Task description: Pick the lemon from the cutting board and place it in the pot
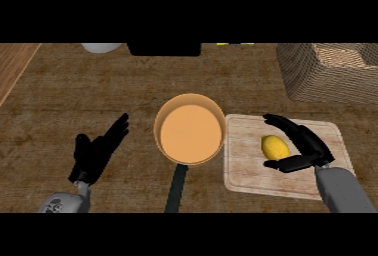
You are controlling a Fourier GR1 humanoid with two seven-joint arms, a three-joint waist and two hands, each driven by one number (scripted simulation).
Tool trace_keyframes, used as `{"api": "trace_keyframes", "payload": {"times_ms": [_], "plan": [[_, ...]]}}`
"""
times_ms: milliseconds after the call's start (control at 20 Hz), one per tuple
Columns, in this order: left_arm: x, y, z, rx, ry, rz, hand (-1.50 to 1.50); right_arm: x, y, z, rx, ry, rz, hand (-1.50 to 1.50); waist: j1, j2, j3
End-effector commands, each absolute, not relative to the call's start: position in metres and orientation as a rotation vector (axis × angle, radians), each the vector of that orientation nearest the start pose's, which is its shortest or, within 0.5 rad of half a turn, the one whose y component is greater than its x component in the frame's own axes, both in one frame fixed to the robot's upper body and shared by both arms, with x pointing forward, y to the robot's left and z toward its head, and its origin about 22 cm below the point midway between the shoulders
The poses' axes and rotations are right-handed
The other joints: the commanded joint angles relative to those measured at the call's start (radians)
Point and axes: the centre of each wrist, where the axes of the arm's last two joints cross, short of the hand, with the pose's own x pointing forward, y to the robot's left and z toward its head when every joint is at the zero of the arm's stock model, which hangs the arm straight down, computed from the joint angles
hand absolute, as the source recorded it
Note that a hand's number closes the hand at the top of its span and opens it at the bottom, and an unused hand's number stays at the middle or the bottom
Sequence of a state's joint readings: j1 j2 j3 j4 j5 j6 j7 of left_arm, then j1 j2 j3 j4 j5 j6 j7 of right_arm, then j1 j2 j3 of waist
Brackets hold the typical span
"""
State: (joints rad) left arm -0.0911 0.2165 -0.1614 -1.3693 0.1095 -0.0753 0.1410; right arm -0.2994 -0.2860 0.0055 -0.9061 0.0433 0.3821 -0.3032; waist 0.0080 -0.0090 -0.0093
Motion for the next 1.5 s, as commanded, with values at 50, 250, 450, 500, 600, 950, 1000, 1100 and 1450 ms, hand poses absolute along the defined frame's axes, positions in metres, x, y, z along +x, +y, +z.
{"api": "trace_keyframes", "payload": {"times_ms": [50,250,450,500,600,950,1000,1100,1450], "plan": [[0.256,0.231,-0.031,-0.072,-1.276,-0.31,0.0,0.281,-0.29,-0.093,0.146,-1.418,0.566,1.5,-0.001,0.011,0.01],[0.262,0.232,-0.01,-0.057,-1.281,-0.288,0.0,0.281,-0.284,-0.106,0.214,-1.388,0.469,1.5,0.005,0.012,0.011],[0.263,0.249,-0.018,-0.066,-1.282,-0.287,0.0,0.27,-0.294,-0.114,0.248,-1.445,0.396,1.5,0.001,0.012,0.01],[0.252,0.237,-0.028,-0.052,-1.267,-0.28,0.0,0.269,-0.292,-0.111,0.254,-1.46,0.422,1.5,-0.003,0.009,0.01],[0.254,0.251,-0.029,-0.068,-1.276,-0.286,0.0,0.282,-0.285,-0.108,0.23,-1.537,0.4,1.5,0.001,0.012,0.01],[0.257,0.246,-0.029,-0.047,-1.267,-0.286,0.0,0.276,-0.37,-0.061,0.162,-1.667,0.486,1.5,-0.009,0.009,0.009],[0.241,0.235,-0.035,-0.047,-1.275,-0.276,0.0,0.27,-0.389,-0.049,0.165,-1.661,0.517,1.5,-0.01,0.008,0.009],[0.254,0.231,-0.024,-0.053,-1.289,-0.287,0.0,0.281,-0.37,-0.042,0.1,-1.723,0.556,1.5,-0.009,0.008,0.009],[0.264,0.24,-0.032,-0.047,-1.276,-0.282,0.0,0.271,-0.384,-0.009,0.014,-1.781,0.615,1.5,-0.012,0.009,0.009]]}}
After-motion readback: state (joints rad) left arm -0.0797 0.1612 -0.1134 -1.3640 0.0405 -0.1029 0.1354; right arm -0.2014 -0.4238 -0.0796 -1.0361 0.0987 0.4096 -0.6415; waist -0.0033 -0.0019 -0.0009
